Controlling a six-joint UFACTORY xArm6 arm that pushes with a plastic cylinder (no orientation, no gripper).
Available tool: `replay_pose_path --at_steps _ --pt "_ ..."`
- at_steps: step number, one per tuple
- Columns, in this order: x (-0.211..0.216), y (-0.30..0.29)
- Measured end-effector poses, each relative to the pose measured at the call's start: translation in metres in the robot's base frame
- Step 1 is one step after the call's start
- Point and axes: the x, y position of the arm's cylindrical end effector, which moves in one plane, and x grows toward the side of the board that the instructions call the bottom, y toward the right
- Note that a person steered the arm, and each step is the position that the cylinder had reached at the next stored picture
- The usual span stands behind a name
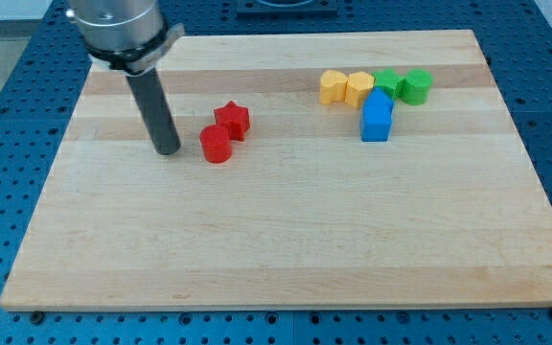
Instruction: Move the red circle center of the board
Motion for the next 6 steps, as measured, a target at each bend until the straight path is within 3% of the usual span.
replay_pose_path --at_steps 6 --pt "0.024 0.105"
